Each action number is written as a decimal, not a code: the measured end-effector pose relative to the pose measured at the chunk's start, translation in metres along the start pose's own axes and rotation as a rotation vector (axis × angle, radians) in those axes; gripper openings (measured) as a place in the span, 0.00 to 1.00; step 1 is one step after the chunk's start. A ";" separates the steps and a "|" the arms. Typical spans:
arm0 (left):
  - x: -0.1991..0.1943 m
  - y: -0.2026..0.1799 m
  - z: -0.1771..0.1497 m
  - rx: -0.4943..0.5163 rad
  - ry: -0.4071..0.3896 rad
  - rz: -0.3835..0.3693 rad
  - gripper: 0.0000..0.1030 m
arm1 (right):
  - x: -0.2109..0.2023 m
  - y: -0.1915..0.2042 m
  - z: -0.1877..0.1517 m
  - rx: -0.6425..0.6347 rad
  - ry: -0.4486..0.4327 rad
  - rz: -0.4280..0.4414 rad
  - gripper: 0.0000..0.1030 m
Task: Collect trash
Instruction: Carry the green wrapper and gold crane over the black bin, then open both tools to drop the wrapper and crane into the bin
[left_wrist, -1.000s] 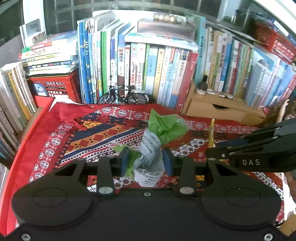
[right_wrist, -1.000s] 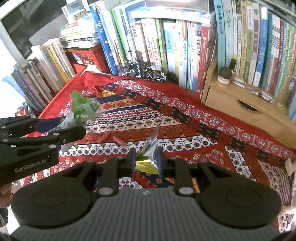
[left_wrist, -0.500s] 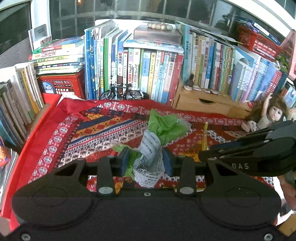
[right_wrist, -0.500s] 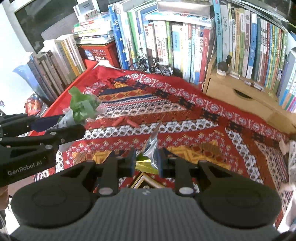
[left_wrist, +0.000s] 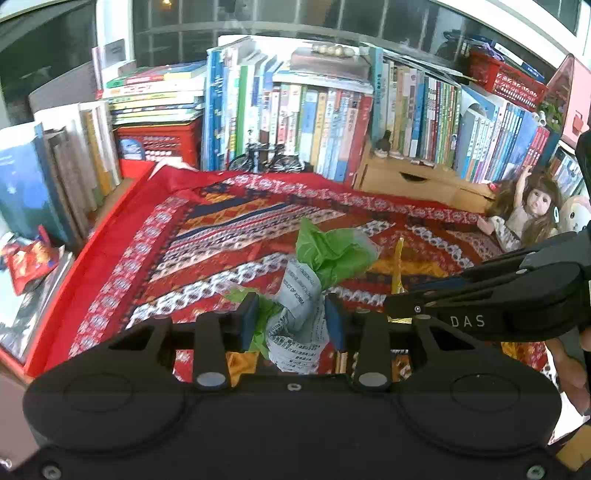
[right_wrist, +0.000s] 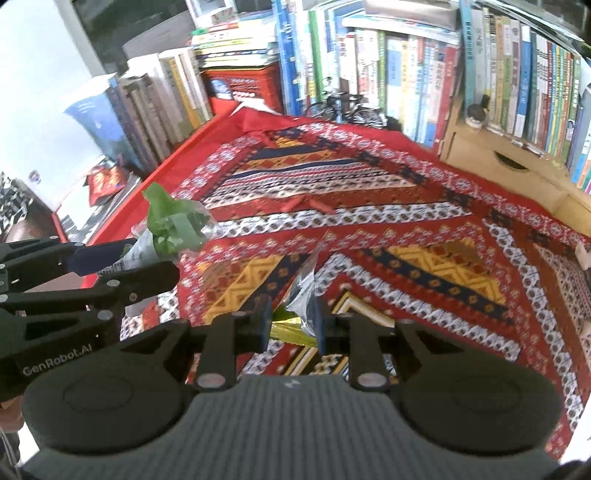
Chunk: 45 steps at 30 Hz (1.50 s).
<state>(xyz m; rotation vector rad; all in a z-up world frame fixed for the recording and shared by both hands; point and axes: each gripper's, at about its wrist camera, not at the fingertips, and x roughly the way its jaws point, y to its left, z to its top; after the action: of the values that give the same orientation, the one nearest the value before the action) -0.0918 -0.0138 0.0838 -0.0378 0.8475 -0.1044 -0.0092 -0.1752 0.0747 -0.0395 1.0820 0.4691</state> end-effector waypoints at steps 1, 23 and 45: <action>-0.004 0.003 -0.005 -0.004 0.001 0.005 0.35 | -0.001 0.006 -0.004 -0.005 0.002 0.003 0.27; -0.066 0.087 -0.149 -0.197 0.086 0.123 0.36 | 0.027 0.143 -0.088 -0.173 0.117 0.109 0.27; -0.033 0.178 -0.312 -0.495 0.309 0.231 0.36 | 0.118 0.240 -0.194 -0.424 0.263 0.228 0.28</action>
<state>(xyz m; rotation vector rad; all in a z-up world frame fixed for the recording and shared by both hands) -0.3332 0.1690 -0.1112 -0.3956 1.1643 0.3262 -0.2202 0.0326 -0.0729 -0.3625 1.2337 0.9136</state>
